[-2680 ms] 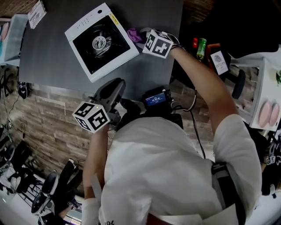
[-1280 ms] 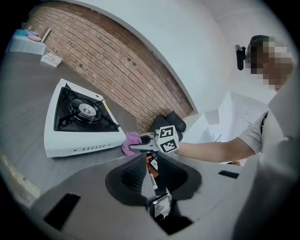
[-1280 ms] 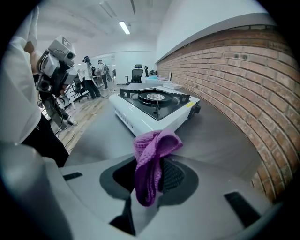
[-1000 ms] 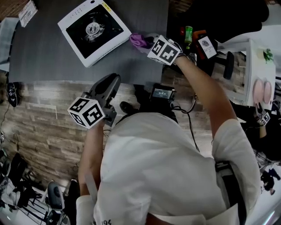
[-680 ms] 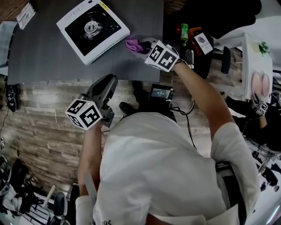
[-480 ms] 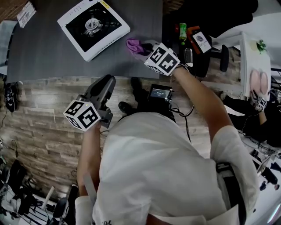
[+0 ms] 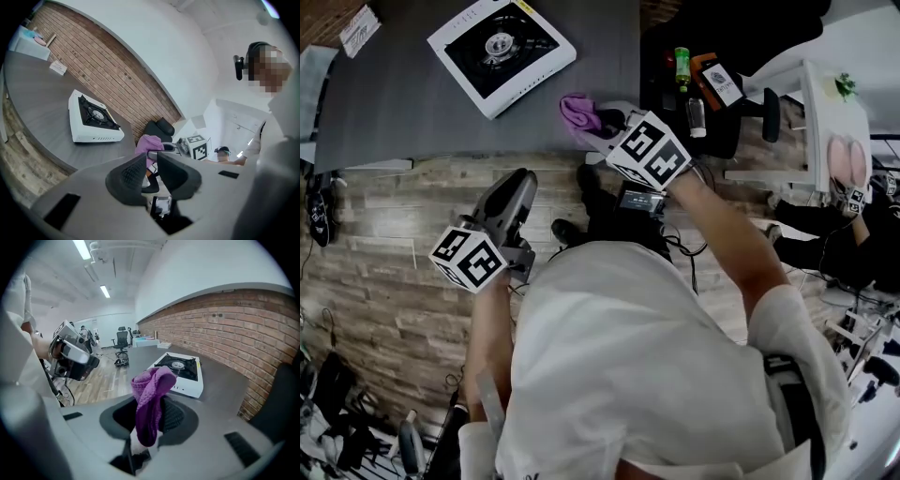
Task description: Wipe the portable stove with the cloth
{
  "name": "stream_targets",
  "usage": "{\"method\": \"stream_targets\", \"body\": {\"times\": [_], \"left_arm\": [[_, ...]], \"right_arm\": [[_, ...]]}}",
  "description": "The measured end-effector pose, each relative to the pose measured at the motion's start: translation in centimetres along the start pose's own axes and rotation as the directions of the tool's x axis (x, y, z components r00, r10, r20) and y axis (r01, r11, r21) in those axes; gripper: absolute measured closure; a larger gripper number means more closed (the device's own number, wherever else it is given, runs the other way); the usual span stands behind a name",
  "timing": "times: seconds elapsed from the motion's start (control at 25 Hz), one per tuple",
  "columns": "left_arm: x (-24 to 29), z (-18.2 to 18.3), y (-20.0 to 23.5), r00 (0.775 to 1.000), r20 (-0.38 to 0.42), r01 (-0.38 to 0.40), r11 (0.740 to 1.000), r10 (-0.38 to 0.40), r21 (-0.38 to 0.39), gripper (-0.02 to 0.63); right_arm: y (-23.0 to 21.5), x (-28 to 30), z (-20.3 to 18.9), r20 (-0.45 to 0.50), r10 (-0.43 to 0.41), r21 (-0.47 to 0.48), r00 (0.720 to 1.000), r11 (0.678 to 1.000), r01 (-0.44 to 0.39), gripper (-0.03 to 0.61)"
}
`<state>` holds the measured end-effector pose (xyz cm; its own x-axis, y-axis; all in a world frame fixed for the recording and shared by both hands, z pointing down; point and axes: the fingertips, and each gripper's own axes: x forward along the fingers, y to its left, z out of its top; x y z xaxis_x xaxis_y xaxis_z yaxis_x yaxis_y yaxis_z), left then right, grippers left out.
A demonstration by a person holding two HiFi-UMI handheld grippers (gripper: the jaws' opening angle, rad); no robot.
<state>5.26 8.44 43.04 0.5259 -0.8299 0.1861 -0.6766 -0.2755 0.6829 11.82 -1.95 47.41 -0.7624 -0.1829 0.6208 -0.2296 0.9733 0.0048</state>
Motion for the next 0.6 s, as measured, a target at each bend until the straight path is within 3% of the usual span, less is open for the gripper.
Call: {"method": "stream_targets", "body": {"times": [0.16, 0.6], "left_arm": [[-1.5, -0.4, -0.7, 1.0, 0.017, 0.005, 1.0, -0.005, 0.0, 0.546], [-3.9, 1.9, -3.7, 0.992, 0.122, -0.042, 0.998, 0.036, 0.05, 0.546]], "right_arm": [[1.6, -2.3, 1.2, 0.069, -0.052, 0.039, 0.996, 0.998, 0.049, 0.471], [2.2, -8.2, 5.0, 0.245, -0.081, 0.171, 0.966, 0.985, 0.04, 0.47]]}}
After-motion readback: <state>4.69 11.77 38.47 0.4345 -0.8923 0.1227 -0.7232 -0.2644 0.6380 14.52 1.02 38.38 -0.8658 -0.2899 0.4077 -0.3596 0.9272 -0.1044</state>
